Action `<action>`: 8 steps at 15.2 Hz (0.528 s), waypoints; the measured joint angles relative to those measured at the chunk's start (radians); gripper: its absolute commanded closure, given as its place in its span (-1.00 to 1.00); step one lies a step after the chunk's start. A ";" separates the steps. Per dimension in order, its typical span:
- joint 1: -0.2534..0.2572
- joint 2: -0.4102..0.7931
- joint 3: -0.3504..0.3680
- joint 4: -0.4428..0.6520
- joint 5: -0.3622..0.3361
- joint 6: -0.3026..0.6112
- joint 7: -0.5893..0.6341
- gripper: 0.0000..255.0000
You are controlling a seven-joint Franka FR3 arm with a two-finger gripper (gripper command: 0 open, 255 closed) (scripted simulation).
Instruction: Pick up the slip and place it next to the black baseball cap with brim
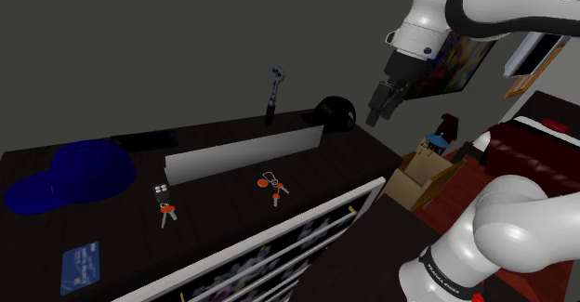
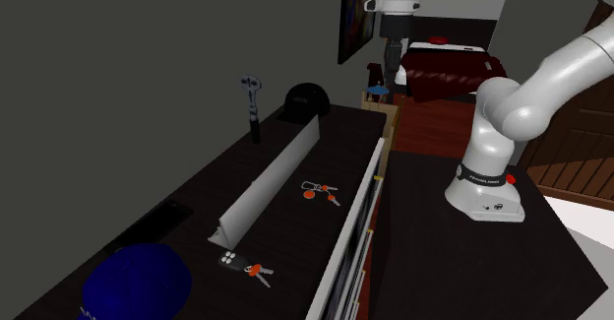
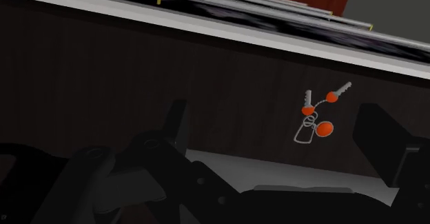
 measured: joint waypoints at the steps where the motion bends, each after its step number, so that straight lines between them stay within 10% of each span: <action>1: 0.006 0.014 0.011 -0.019 0.006 0.037 0.003 -1.00; 8: 0.044 0.182 0.087 -0.085 0.041 0.300 0.024 -1.00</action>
